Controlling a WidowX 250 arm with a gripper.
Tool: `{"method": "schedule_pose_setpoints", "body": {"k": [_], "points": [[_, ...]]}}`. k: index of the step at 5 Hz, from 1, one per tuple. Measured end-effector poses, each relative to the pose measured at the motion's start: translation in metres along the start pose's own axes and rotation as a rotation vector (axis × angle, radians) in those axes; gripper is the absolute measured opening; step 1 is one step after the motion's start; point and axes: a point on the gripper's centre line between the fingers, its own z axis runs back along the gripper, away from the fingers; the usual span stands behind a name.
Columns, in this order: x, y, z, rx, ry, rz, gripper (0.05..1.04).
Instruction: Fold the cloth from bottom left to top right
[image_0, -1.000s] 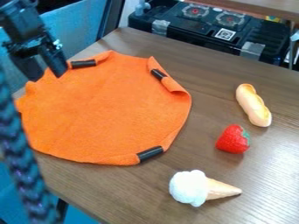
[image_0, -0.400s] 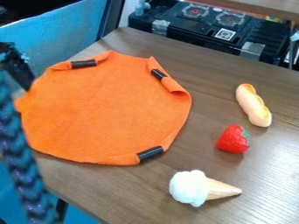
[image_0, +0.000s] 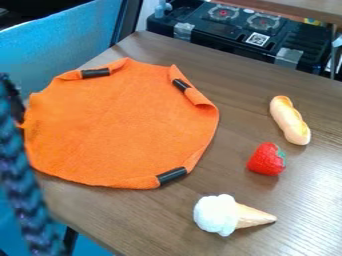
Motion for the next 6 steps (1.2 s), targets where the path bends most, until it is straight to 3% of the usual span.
{"method": "schedule_pose_setpoints", "body": {"k": [1, 3, 4, 5, 6], "points": [[-0.002, 0.009, -0.01, -0.002, -0.009, 0.057, 0.999], [0.001, 0.017, -0.026, 0.031, -0.005, 0.03, 0.975], [0.002, 0.015, -0.028, 0.02, -0.013, 0.005, 0.692], [-0.002, 0.011, -0.028, -0.007, 0.012, -0.013, 0.385], [-0.002, 0.005, -0.026, -0.042, 0.03, -0.018, 0.171]]}}
